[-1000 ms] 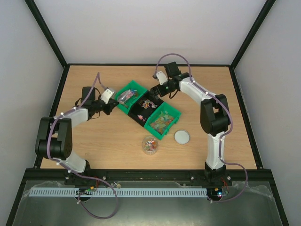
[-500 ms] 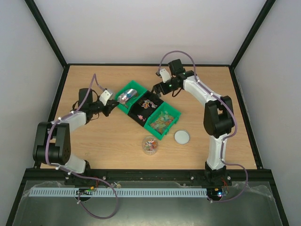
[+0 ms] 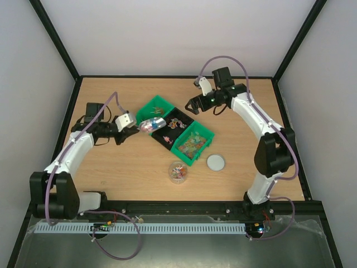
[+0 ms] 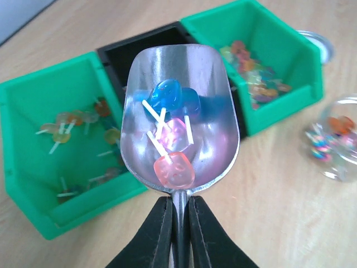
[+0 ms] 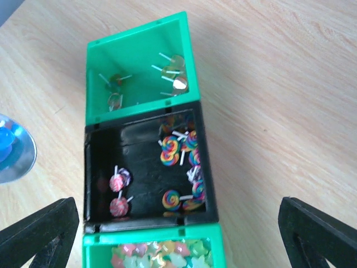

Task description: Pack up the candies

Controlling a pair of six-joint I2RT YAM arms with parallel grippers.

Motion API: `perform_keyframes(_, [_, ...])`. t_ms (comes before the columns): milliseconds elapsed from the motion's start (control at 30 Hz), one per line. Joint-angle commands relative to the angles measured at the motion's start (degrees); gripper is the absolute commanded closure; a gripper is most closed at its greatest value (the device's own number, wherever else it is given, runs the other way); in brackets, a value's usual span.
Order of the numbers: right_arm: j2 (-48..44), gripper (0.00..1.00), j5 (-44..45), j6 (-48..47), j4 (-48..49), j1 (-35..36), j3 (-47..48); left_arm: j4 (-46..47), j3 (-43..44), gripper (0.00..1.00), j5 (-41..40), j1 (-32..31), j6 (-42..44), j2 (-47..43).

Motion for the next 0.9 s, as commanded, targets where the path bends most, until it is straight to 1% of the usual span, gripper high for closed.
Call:
perform_keyframes(0, [-5.61, 0.01, -2.00, -1.51, -2.96, -0.10, -5.04, -17.48, 1.36, 0.98, 5.69, 0.12, 12.11, -4.39])
perform_keyframes(200, [-13.15, 0.01, -1.53, -2.92, -2.85, -0.38, -11.76, -25.16, -0.08, 0.98, 4.59, -1.20, 17.58, -10.54])
perform_keyframes(300, [-16.91, 0.02, -0.40, -3.45, -2.15, -0.38, -15.94, -28.63, -1.02, 0.98, 2.35, -2.82, 20.79, -12.63])
perform_keyframes(433, [-20.57, 0.01, 0.90, -3.43, -1.66, -0.38, -19.48, -31.40, -2.41, 0.98, -0.65, -6.16, 22.21, -15.22])
perform_keyframes(567, [-23.27, 0.02, 1.93, -3.16, -0.64, -0.39, -22.28, -31.00, -3.24, 0.98, -4.75, -11.22, 20.30, -17.18])
perform_keyframes(700, [-25.06, 0.01, 3.39, -2.99, 0.73, -0.39, -24.74, -28.38, -3.63, 0.98, -10.06, -17.24, 15.31, -18.99])
perform_keyframes(867, [-26.11, 0.01, 3.21, -2.99, 1.11, -0.39, -25.78, -27.86, -2.76, 0.98, -15.35, -22.68, 11.41, -18.35])
